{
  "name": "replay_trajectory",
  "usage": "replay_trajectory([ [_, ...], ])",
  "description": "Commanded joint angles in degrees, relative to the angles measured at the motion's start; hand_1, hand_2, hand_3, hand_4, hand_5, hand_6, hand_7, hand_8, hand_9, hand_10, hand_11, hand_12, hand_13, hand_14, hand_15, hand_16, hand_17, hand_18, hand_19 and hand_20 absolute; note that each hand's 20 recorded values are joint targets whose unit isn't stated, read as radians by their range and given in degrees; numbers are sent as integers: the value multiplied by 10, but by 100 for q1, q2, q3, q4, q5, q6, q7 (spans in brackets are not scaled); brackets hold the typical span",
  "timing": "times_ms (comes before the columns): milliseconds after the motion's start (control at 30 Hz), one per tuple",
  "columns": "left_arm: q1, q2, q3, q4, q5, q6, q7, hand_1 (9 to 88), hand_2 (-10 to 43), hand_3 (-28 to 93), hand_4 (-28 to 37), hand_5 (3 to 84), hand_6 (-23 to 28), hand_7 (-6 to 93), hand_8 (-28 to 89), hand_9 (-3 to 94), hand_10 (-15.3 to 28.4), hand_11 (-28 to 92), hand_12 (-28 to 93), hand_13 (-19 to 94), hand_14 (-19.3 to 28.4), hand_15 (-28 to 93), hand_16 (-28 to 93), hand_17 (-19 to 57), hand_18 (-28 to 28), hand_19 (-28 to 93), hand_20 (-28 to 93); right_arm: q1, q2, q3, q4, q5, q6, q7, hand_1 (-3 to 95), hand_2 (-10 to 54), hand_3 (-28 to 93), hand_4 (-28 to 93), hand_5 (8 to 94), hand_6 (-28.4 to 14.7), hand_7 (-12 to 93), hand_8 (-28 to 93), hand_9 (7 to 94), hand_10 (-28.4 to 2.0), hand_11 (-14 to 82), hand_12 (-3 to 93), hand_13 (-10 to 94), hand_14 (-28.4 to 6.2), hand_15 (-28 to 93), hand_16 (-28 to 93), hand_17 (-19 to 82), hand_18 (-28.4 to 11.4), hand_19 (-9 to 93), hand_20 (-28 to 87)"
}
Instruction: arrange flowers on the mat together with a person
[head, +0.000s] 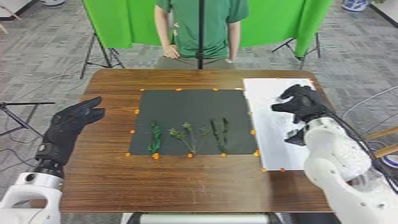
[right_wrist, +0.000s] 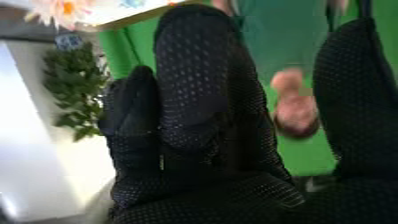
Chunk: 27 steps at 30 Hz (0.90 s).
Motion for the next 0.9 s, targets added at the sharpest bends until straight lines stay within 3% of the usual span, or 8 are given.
replay_trajectory([
  [33, 76, -32, 3, -10, -19, 58, -15, 250, -1, 682, -269, 425, 48, 96, -65, 448, 144, 156, 117, 371, 168, 104, 9, 83, 106, 22, 173, 727, 342, -441, 251, 127, -752, 85, 364, -95, 617, -200, 578, -11, 122, -73, 690, -163, 150, 213, 933, -15, 429, 272, 561, -151, 870, 279],
  [267, 74, -17, 7, -14, -10, 24, -37, 250, -2, 683, -269, 424, 48, 95, -65, 448, 144, 157, 117, 371, 168, 104, 9, 83, 106, 22, 172, 1225, 528, -1057, 644, 164, -1294, 219, 354, -95, 609, -198, 577, -7, 117, -74, 706, -164, 156, 216, 936, -13, 439, 277, 569, -152, 884, 267],
  [900, 31, -16, 34, 3, -4, -36, -69, 251, -1, 682, -269, 423, 47, 94, -64, 447, 145, 157, 117, 369, 168, 103, 9, 82, 106, 22, 172, 1349, 572, -1222, 1180, 157, -1510, 438, 333, -95, 608, -188, 561, -2, 111, -71, 722, -164, 169, 223, 937, -12, 461, 272, 570, -157, 903, 239],
])
